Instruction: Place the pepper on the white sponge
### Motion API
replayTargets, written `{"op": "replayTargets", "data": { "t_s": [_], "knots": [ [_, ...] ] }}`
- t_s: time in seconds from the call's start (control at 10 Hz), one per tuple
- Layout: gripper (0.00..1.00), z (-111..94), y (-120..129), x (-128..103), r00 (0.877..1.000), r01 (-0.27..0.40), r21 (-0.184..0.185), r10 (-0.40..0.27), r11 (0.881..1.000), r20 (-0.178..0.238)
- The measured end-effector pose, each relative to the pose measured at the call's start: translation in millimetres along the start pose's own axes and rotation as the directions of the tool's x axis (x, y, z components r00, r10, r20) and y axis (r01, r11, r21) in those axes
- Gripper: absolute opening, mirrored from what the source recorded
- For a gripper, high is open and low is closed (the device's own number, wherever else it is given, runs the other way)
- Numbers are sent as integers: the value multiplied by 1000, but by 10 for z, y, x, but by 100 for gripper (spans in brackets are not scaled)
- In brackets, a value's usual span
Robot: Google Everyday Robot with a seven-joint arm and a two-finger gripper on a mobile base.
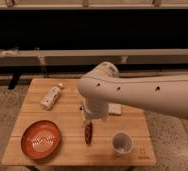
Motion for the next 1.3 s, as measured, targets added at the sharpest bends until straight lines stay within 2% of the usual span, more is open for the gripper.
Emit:
{"op": "replayTargets", "data": {
  "t_s": [0.7,0.9,1.1,1.3],
  "knots": [
    [65,0,0,0,1000,0,0,0,1000,0],
    [65,54,2,-30,1000,8,3,-8,1000,-6],
    [65,291,76,-107,1000,20,-2,-20,1000,-16],
    [65,707,78,-180,999,16,-2,-16,1000,-31]
  ]
}}
